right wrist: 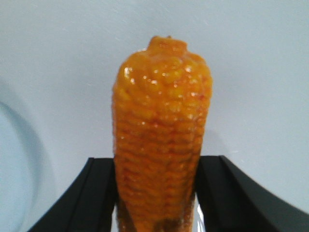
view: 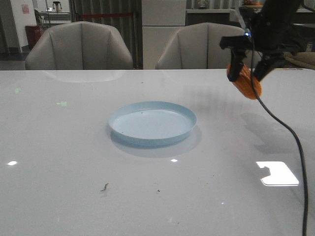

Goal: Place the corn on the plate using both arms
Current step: 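Lift the corn with the right gripper and carry it over the plate, then lower the corn onto the plate and open the right gripper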

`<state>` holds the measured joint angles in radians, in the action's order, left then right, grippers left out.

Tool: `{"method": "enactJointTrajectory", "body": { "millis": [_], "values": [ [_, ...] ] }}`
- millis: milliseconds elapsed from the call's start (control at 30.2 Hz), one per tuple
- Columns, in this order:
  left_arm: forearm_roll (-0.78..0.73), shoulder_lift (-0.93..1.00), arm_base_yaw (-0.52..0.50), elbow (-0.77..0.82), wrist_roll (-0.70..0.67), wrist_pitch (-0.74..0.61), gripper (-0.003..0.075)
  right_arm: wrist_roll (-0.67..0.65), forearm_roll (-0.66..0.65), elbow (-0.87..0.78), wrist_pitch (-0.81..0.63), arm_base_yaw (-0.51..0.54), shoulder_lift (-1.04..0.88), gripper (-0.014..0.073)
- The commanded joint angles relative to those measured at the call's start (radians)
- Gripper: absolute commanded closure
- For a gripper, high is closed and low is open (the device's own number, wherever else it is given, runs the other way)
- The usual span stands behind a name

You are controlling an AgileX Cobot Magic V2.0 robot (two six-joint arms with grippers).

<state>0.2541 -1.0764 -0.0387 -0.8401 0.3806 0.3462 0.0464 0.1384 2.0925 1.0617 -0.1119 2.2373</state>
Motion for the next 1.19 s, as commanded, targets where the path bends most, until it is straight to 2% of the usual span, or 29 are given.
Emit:
{"method": "enactJointTrajectory", "body": {
  "millis": [0, 564, 1028, 1160],
  "values": [
    [0.017, 0.021, -0.001, -0.028, -0.001, -0.082, 0.0449, 0.036, 0.029, 0.099, 0.008, -0.057, -0.070, 0.0337],
    [0.017, 0.021, -0.001, -0.028, -0.001, -0.082, 0.0449, 0.043, 0.037, 0.140, 0.001, -0.324, -0.031, 0.0337],
    [0.022, 0.021, -0.001, -0.028, -0.001, -0.080, 0.0449, 0.043, 0.037, 0.140, 0.040, -0.362, 0.088, 0.0330],
    [0.022, 0.021, -0.001, -0.028, -0.001, -0.080, 0.0449, 0.043, 0.037, 0.140, 0.053, -0.362, 0.104, 0.0260]
  ]
}}
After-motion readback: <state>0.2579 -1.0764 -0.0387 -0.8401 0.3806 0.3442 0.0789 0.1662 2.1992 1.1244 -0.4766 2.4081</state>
